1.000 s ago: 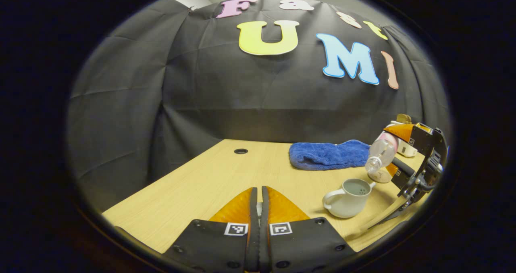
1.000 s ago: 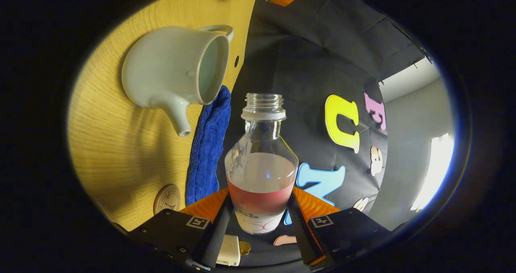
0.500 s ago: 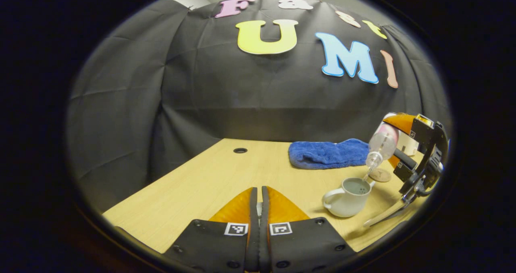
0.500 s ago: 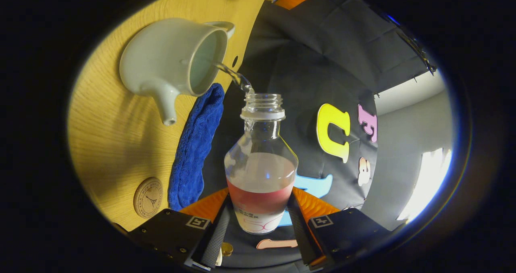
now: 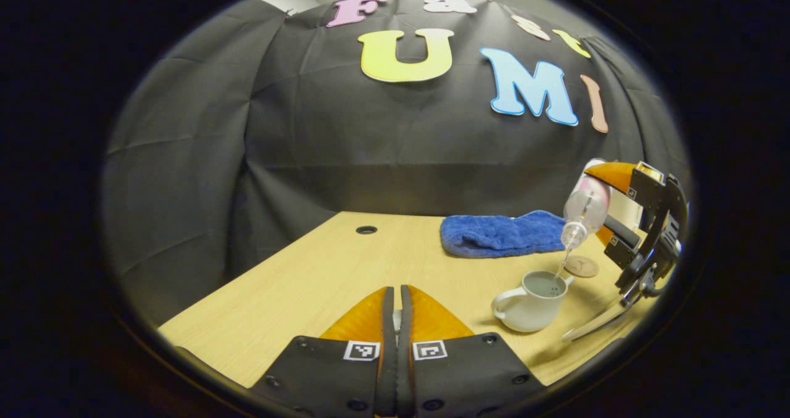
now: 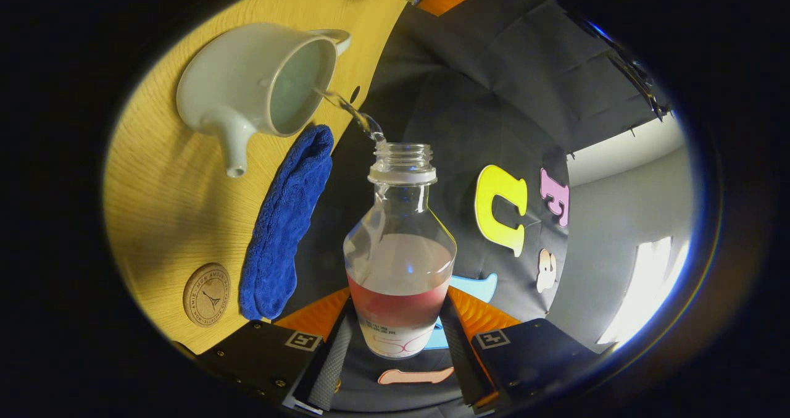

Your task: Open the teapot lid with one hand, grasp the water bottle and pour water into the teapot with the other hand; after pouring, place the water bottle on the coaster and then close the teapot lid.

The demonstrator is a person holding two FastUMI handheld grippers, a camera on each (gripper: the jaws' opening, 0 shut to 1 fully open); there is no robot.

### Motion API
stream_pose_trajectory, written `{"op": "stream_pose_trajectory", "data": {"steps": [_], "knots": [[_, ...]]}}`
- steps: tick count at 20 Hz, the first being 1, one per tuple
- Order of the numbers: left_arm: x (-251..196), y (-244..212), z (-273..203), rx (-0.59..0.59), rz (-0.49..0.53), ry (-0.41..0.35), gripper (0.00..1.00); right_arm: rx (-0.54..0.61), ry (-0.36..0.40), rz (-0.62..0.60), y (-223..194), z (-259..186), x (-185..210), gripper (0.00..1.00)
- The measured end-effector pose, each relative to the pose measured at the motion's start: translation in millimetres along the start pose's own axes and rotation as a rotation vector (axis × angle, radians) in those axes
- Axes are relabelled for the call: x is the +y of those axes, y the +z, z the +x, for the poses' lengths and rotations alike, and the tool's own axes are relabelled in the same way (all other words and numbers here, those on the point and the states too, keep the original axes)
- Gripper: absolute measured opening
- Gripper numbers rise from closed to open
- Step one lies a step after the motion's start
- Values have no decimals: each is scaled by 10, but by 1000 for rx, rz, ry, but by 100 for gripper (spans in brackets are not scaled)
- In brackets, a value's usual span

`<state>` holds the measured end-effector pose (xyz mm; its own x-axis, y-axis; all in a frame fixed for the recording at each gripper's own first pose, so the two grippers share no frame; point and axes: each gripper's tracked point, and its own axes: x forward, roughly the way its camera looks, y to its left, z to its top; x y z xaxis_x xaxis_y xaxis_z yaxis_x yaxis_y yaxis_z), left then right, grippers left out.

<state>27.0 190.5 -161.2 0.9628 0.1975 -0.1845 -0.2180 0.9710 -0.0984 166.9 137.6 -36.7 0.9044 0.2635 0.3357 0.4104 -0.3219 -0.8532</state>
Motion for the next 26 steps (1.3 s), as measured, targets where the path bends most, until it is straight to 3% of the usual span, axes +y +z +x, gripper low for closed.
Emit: {"op": "stream_pose_trajectory", "data": {"steps": [26], "knots": [[-64, -47, 28, 18, 0, -23, 5, -98, -61, -159, 112, 73, -85, 75]]}}
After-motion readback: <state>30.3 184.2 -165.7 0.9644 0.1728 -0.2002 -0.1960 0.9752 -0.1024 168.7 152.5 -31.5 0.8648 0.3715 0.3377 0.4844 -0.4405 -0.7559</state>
